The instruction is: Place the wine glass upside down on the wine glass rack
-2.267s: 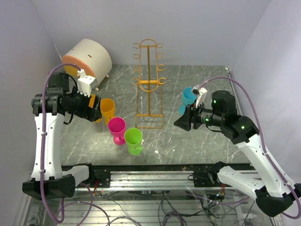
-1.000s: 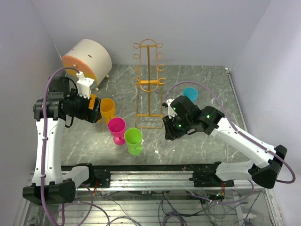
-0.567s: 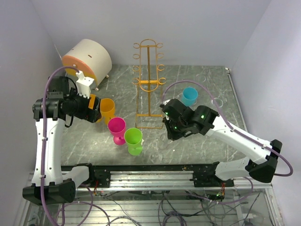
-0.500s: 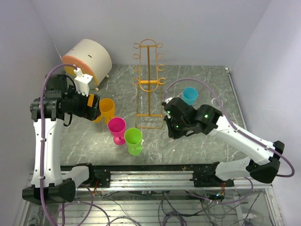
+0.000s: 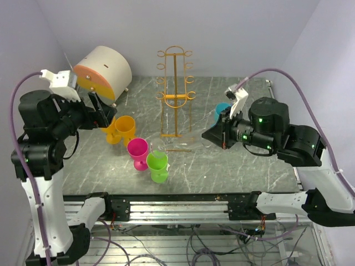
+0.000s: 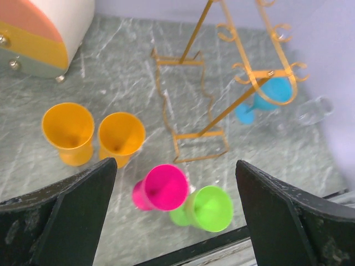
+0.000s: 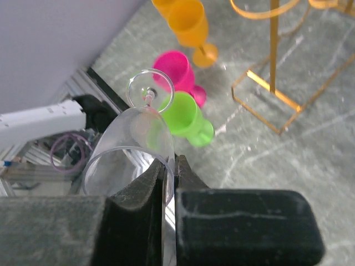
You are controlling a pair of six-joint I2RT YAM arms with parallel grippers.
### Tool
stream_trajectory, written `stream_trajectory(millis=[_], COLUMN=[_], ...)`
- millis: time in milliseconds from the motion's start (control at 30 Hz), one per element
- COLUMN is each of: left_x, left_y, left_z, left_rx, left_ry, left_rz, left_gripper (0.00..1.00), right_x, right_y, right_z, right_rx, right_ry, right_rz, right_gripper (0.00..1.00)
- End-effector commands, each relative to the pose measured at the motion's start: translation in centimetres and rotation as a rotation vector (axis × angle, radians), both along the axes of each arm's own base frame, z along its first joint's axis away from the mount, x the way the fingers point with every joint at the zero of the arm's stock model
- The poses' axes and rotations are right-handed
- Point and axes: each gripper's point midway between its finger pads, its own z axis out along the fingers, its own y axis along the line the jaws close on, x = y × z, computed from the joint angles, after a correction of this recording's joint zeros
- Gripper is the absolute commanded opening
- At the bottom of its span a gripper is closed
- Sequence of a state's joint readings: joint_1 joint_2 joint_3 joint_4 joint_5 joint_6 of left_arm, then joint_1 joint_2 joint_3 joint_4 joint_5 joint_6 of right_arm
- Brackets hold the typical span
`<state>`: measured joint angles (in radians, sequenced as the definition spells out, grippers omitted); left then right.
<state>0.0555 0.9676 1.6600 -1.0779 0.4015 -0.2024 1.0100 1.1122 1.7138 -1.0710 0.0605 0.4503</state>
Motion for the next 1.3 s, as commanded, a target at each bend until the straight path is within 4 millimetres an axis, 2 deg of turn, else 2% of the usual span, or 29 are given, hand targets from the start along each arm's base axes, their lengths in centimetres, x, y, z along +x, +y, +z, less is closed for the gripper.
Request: stream_trajectory(millis=[0, 67, 100, 167, 233, 333, 367, 433, 500, 600, 767, 933, 1033, 1267], left_x=[-0.1, -0.4, -0.5, -0.5, -0.2, 0.4, 0.8, 1.3, 1.2, 1.3, 2.1, 2.4, 2.6, 2.6], left_y=[-1.7, -2.3, -2.6, -3.2, -3.9, -5.0, -5.2, -5.1, -5.0, -5.0, -4.8, -4.8, -4.9, -5.0], left_z=[3.6, 4.1, 4.2, 3.8, 2.6, 0.4, -0.6, -0.7, 0.0, 1.0, 0.8, 0.6, 0.9, 0.2], left_rx=[-0.245, -0.320, -0.359, -0.458, -0.591, -0.860, -0.917, -0.940, -0.912, -0.920, -0.963, -0.992, -1.001, -1.014], left_ry=[-0.055, -0.038, -0.023, 0.034, 0.129, 0.321, 0.371, 0.383, 0.353, 0.332, 0.339, 0.358, 0.356, 0.384], left_rz=[0.010, -0.017, -0.032, -0.054, -0.073, -0.077, -0.077, -0.066, -0.059, -0.062, -0.063, -0.065, -0.073, -0.074], left_gripper=[0.99, 0.99, 0.99, 1.00, 0.98, 0.89, 0.88, 0.87, 0.89, 0.92, 0.90, 0.89, 0.88, 0.85], right_x=[1.0, 1.7, 2.2, 3.4, 4.8, 5.8, 6.2, 6.3, 6.4, 6.7, 4.5, 2.5, 2.2, 1.5], right_y=[3.1, 4.3, 4.9, 5.7, 6.4, 7.6, 7.8, 7.9, 8.1, 9.8, 13.2, 15.1, 15.4, 14.9], right_z=[4.7, 6.3, 7.7, 8.8, 9.4, 10.0, 9.6, 10.1, 10.2, 9.5, 9.5, 8.6, 7.5, 5.9], right_rx=[0.148, 0.215, 0.275, 0.345, 0.410, 0.484, 0.487, 0.525, 0.552, 0.519, 0.458, 0.370, 0.313, 0.216], right_ry=[-0.136, -0.186, -0.227, -0.282, -0.342, -0.436, -0.462, -0.534, -0.591, -0.646, -0.762, -0.873, -0.928, -1.061], right_rz=[0.075, 0.080, 0.072, 0.028, -0.026, -0.073, -0.108, -0.159, -0.212, -0.251, -0.312, -0.385, -0.447, -0.574], right_gripper=[0.00, 0.00, 0.00, 0.00, 0.00, 0.00, 0.00, 0.00, 0.00, 0.00, 0.00, 0.00, 0.00, 0.00])
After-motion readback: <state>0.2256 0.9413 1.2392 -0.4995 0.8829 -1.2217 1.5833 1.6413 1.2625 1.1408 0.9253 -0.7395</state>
